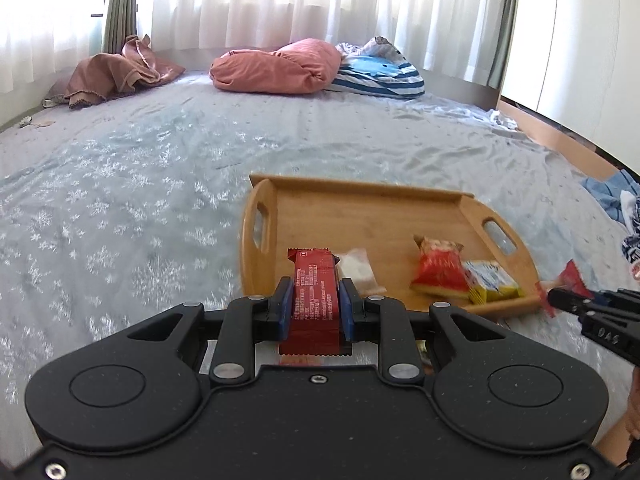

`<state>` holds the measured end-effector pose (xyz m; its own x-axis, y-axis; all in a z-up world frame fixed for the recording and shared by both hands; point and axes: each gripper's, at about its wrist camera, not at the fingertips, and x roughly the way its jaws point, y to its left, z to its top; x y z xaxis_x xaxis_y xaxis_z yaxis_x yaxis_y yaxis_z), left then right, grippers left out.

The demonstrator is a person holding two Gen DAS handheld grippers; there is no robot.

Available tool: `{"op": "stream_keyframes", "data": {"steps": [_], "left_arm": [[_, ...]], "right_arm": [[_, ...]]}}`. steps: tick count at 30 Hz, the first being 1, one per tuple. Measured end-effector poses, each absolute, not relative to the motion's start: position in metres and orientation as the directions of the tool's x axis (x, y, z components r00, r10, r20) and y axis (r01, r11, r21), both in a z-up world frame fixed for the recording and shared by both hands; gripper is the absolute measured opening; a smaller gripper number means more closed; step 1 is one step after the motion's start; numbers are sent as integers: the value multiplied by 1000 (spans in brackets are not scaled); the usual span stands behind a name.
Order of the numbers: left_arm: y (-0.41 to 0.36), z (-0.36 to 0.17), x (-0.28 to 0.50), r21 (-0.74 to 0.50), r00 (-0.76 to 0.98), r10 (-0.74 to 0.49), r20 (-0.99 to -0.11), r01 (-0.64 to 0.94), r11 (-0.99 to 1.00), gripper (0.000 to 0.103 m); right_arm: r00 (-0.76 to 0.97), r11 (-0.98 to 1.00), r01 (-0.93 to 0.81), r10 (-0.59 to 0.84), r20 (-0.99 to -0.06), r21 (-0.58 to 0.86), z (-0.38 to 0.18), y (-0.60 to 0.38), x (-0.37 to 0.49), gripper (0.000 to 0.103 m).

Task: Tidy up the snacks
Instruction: 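Carry the red bar toward the tray with the left tool while the right tool grasps the pink wrapped cake, then set the red bar on the tray with the left tool while the right tool places the pink cake there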

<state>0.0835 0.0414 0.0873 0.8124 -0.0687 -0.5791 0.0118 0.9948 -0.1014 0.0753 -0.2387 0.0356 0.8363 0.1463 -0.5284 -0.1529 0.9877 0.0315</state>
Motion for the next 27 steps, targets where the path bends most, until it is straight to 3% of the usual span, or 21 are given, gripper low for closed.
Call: {"op": "stream_keyframes", "data": {"steps": [16, 27], "left_arm": [[52, 59, 175, -70, 775, 18, -631, -80, 994, 23], [45, 31, 193, -52, 751, 34, -659, -90, 995, 23]], "right_arm": [[762, 981, -116, 190, -620, 158, 46, -245, 186, 25], [714, 951, -96, 273, -645, 296, 22, -240, 225, 24]]}}
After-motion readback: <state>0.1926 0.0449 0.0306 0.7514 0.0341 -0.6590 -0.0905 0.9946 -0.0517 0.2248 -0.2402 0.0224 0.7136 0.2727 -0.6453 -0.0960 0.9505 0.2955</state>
